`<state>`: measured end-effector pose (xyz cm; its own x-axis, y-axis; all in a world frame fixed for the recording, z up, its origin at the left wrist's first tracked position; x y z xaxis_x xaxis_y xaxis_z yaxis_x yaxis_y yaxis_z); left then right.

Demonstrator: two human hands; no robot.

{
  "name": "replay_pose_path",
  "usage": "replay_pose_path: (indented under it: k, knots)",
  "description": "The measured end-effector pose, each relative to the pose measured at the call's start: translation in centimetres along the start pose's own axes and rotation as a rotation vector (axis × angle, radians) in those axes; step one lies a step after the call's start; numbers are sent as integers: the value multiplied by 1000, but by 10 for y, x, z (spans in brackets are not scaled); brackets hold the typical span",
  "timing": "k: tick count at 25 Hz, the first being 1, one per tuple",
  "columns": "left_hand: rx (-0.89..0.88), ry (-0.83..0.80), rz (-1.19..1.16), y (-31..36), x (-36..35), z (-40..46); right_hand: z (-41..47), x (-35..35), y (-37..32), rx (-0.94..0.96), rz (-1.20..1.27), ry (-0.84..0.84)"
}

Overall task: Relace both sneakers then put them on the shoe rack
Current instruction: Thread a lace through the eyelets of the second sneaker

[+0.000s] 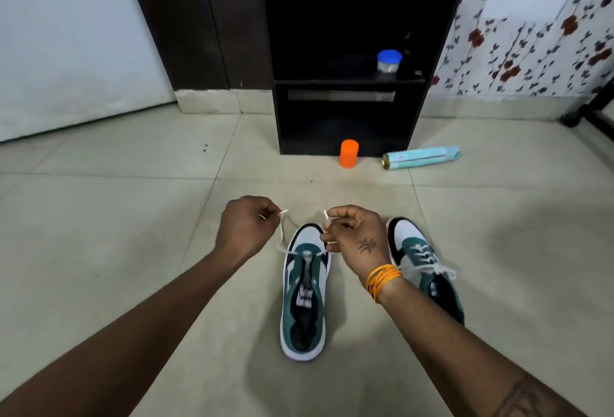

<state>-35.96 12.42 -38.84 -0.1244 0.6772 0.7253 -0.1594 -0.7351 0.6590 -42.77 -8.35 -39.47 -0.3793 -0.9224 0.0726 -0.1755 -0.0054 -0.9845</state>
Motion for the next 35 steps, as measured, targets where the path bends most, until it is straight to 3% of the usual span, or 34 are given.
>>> replay_pose_path:
  k: [5,8,14,19,25,30,32,35]
  knots:
    - [107,-220,377,-54,-46,-32,-2,-3,66,-136,-45,24]
    - [121,-347,460,-62,-62,-46,-3,-3,81,-118,-101,18]
    - [100,-214,159,-14,-54,-73,3,-3,90,-47,-203,2]
    - [37,-280,300,7,-65,-95,10,-9,93,-20,-243,-12]
    - [20,-160,270,1,-71,-94,12,-14,96,73,-312,-42]
    - [287,-127,16,-10,-69,-89,7,-25,85,440,-698,-117]
    - [360,-133,-56,-12,-68,-87,8,-30,80,497,-867,-148]
    - [423,-130,-129,-16,-67,-87,10,-37,80,501,-927,-146]
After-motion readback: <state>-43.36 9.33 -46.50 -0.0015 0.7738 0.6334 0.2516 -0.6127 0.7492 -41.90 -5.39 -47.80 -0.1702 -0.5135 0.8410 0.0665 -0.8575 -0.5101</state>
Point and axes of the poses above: each hand's wrist, its own z-axis towards the middle knuckle, its own x-axis out of the back of the hand, y = z × x, the point moved 2 cm from there along z, towards the middle knuckle, and after that the axes turned 4 degrees about y, right-handed, at the moved point
